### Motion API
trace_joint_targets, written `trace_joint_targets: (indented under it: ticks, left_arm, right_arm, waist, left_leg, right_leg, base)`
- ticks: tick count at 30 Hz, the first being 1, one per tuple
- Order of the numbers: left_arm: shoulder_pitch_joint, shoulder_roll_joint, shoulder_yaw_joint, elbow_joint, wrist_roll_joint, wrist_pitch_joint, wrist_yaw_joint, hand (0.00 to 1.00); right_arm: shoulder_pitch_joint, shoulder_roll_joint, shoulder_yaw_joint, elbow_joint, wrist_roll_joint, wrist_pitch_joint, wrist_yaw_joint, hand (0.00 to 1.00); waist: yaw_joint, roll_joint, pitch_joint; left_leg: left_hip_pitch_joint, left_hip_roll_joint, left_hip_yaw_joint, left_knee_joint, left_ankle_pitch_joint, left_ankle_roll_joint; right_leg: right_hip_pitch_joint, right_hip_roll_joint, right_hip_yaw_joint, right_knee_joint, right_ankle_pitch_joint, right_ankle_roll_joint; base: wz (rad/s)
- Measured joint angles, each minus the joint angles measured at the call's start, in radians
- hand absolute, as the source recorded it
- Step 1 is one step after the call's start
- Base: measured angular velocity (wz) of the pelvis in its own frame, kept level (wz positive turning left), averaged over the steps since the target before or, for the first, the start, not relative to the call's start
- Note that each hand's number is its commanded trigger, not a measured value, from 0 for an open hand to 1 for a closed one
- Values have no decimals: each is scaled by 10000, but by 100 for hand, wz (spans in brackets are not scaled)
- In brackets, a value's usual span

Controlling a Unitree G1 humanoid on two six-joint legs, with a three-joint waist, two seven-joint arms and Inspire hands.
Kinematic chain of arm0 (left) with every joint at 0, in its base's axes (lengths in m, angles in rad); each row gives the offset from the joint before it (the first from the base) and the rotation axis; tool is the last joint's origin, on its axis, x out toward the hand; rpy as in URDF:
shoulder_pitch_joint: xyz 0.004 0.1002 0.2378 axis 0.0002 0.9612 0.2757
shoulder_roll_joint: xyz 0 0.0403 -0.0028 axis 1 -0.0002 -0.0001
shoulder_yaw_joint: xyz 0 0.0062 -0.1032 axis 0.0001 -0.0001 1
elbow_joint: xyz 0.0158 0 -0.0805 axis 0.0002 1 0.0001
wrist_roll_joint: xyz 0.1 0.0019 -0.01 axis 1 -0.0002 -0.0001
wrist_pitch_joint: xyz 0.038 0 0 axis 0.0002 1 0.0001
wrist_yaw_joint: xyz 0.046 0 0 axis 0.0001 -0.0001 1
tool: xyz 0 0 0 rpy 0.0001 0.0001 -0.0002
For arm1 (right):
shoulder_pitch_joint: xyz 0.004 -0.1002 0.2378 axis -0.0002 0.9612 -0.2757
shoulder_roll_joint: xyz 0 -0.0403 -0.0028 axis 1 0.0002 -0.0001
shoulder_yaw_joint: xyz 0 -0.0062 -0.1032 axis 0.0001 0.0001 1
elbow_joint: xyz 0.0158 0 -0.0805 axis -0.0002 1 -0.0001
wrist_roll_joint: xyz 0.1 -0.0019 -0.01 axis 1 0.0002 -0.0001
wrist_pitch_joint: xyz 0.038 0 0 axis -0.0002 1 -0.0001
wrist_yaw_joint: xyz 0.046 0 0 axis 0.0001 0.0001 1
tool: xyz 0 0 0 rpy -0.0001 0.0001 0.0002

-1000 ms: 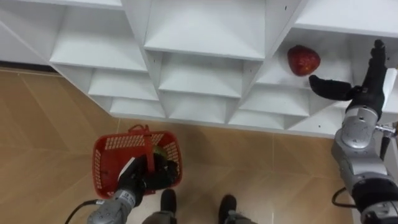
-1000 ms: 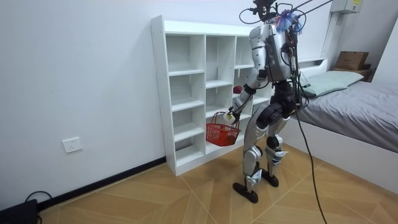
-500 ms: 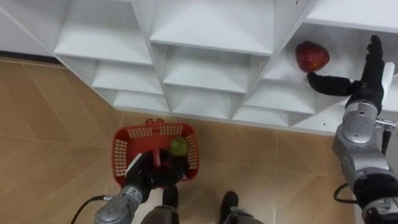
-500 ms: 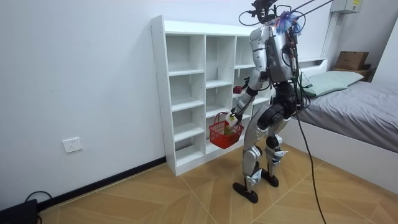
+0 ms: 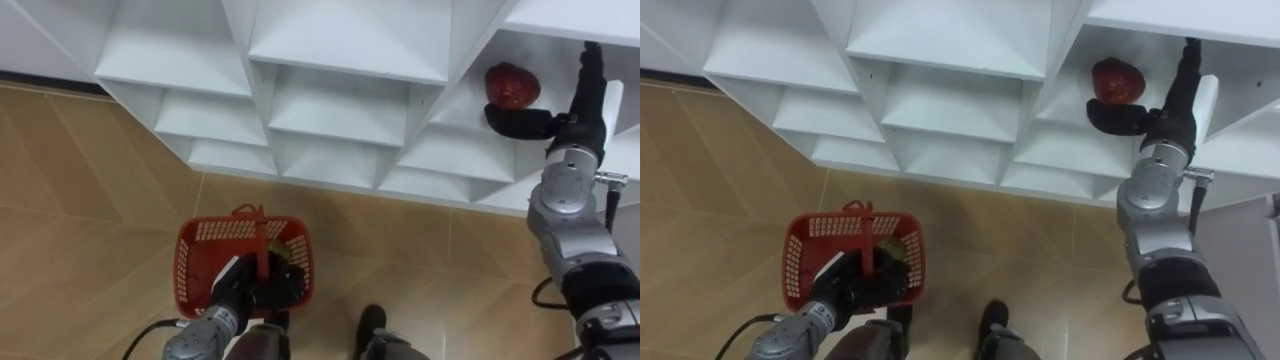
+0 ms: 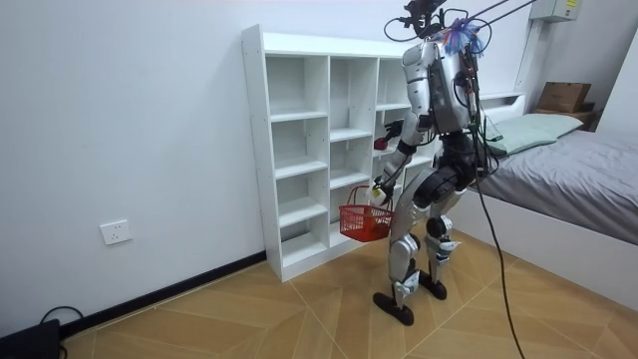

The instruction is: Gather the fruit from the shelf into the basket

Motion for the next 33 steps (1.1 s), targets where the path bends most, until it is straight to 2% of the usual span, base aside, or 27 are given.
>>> trace_joint_targets:
  ticks: [3, 9, 17, 25, 33]
  left_arm:
    - [0, -5, -3, 23, 0, 8, 45, 100]
    - [-32, -3, -12, 27, -59, 12, 53, 100]
    - [-116, 129, -189, 13, -67, 12, 56, 100]
    - [-259, 251, -279, 29, -71, 12, 53, 100]
    - [-270, 170, -289, 23, -64, 12, 49, 100]
  right_arm:
    - [0, 0, 0, 0, -1, 5, -12, 0]
    - [-56, -2, 3, 47, 0, 5, -181, 0]
    - [-584, -39, -10, 635, 115, 38, -191, 0]
    - [-765, -207, 1, 662, 298, 216, -191, 0]
    - [-770, -346, -2, 820, 517, 314, -83, 0]
  waist:
    - [1, -30, 31]
    - [-4, -38, 38]
    - [-24, -102, 83]
    - [-22, -103, 84]
    - [-10, -105, 86]
  left_leg:
    - [-6, 1, -1, -3, -3, -1]
    - [-37, 1, -8, -22, -4, -2]
    - [-243, -34, -5, 4, -2, 0]
    - [-513, -59, -6, 11, 0, 5]
    - [-762, -46, 3, 76, 1, 2]
  right_leg:
    - [-7, -3, -13, -22, -22, 1]
    - [-30, -3, -22, -10, -32, -1]
    - [-272, -76, -24, 149, -88, -4]
    - [-562, -97, -6, 201, -122, 1]
    - [-848, -95, 32, 330, -150, -19]
  base:
    - [0]
    - [0]
    - [0]
    - [0]
    - [0]
